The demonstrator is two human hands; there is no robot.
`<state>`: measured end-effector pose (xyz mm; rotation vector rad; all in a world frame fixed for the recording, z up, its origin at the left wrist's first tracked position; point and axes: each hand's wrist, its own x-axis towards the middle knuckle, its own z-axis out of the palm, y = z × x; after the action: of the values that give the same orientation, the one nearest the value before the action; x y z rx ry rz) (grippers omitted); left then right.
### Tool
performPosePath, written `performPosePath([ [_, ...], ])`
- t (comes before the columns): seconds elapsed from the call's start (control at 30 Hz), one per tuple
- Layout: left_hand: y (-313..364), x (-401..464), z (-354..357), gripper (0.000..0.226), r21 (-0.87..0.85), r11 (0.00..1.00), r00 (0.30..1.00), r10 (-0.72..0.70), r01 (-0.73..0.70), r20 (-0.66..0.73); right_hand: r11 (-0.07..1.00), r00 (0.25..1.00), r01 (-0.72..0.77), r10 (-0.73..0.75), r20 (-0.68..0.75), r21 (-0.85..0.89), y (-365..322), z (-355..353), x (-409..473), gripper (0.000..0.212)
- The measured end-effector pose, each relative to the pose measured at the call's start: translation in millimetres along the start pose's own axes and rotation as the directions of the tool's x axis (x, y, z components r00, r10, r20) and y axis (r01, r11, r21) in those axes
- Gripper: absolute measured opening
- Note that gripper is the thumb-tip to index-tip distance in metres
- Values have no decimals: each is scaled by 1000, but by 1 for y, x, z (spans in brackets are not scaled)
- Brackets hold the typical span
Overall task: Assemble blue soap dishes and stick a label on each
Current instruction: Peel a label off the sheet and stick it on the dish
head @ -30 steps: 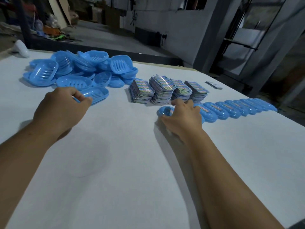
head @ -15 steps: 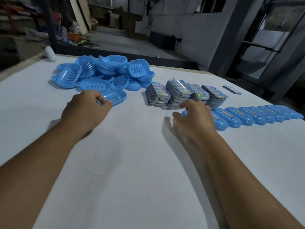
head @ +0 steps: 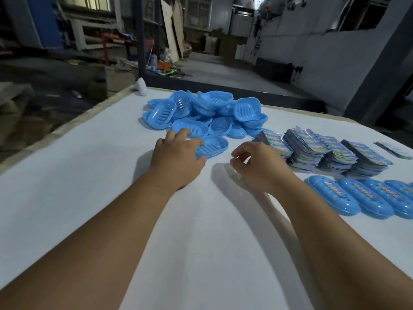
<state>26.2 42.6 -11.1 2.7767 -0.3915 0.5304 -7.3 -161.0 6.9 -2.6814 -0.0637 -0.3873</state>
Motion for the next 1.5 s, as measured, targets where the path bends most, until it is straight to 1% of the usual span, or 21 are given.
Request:
performPosePath([
  [0.17,2,2,6,30,-17,1000,1000,16,-16,26,993,999,0,5,-42,114,11,17,-6,16],
  [0.23,3,3,6,20,-50,998,999,38,-39,-8,990,997,21,-10,-78,142,15,15,-5,16],
  [0.3,6,3,5,15,-113,991,997,67,-72,-49,988,992,46,-29,-120,145,15,14,-5,21],
  [0.43,14,0,-3,18,-314,949,999,16,-31,-51,983,985,100,-76,-155,152,15,15,-5,52],
  [0.53,18,-2,-8,22,-405,914,993,-29,-21,-117,973,983,151,-129,-127,174,13,16,-7,73],
  [0.57,20,-2,-10,22,-457,889,992,-57,-1,-113,972,983,164,-147,-111,166,13,17,-8,79],
  [0.63,25,-1,-12,22,-586,806,988,-139,77,-61,970,979,194,-181,-98,147,13,19,-8,86],
  [0.73,29,0,-18,27,-760,609,966,-243,226,93,954,971,231,-213,-109,191,13,17,-7,83],
  [0.77,29,0,-20,30,-793,551,957,-259,260,134,950,970,236,-218,-105,207,13,16,-7,82],
  [0.8,29,1,-21,33,-807,519,950,-269,281,158,948,970,237,-221,-97,212,13,15,-7,81],
  [0.83,28,1,-22,36,-804,513,944,-279,300,175,949,971,235,-222,-86,210,14,15,-8,82],
  [0.93,23,1,-21,39,-756,546,925,-312,361,216,958,974,227,-220,-59,176,16,15,-8,83],
  [1.0,21,0,-19,34,-715,600,927,-317,359,199,964,974,225,-223,-32,140,17,12,-9,83],
  [1.07,19,-2,-17,25,-621,741,961,-265,256,79,965,973,229,-230,-6,126,17,9,-9,86],
  [1.1,19,-3,-17,23,-565,803,978,-207,188,31,964,972,232,-234,3,130,17,6,-10,88],
  [1.13,20,-5,-17,22,-531,838,990,-141,127,14,963,972,233,-237,12,136,16,4,-11,88],
  [1.2,20,-9,-17,22,-523,851,999,-20,43,51,966,973,221,-228,42,138,16,1,-13,83],
  [1.3,19,-14,-16,31,-483,875,982,125,-42,140,975,975,187,-199,96,124,18,-2,-15,72],
  [1.4,19,-15,-17,39,-425,903,949,187,-65,253,979,975,177,-189,121,103,19,-3,-15,62],
  [1.43,19,-14,-17,39,-414,907,941,198,-70,275,981,974,172,-184,133,92,19,-3,-14,61],
  [1.5,19,-14,-17,39,-407,910,934,208,-77,289,983,970,167,-177,166,71,19,-3,-14,67],
])
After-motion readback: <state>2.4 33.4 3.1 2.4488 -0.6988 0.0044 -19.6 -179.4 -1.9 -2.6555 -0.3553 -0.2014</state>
